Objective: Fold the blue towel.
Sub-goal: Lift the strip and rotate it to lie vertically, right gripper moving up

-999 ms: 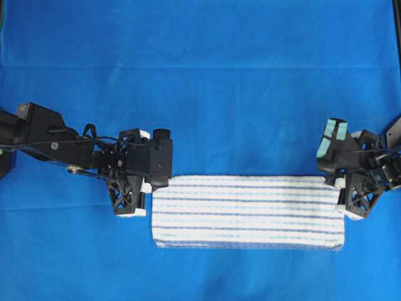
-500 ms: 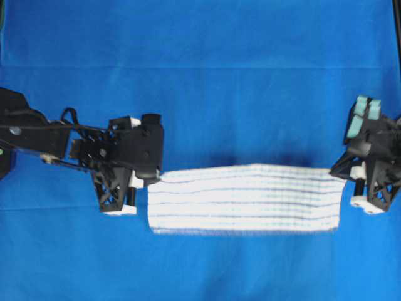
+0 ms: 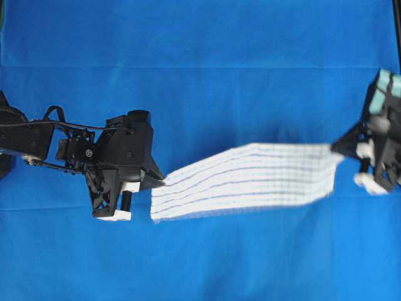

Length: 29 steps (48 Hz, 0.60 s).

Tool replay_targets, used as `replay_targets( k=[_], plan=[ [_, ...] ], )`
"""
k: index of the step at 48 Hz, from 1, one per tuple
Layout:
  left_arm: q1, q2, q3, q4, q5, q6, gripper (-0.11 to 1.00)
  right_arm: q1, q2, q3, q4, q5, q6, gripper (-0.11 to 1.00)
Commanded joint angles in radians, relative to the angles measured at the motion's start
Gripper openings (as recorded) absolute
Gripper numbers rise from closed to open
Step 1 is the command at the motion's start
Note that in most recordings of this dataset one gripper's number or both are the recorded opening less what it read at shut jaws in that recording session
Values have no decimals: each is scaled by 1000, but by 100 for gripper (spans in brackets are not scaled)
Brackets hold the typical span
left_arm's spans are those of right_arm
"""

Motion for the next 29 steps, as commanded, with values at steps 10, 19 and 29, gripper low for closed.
replay_targets(
  k=[10,19,29],
  plan=[
    [-49,69,-130,0,-74,-14,3,-270,44,-74,-117,0,-11,2],
    [-54,175,-236,0,-80,-14,3,-393,106,-118,-184,-29,-17,2],
    [-63,285,-374,0,-98,-9,3,-463,195,-175,-258,-97,-18,2]
  ],
)
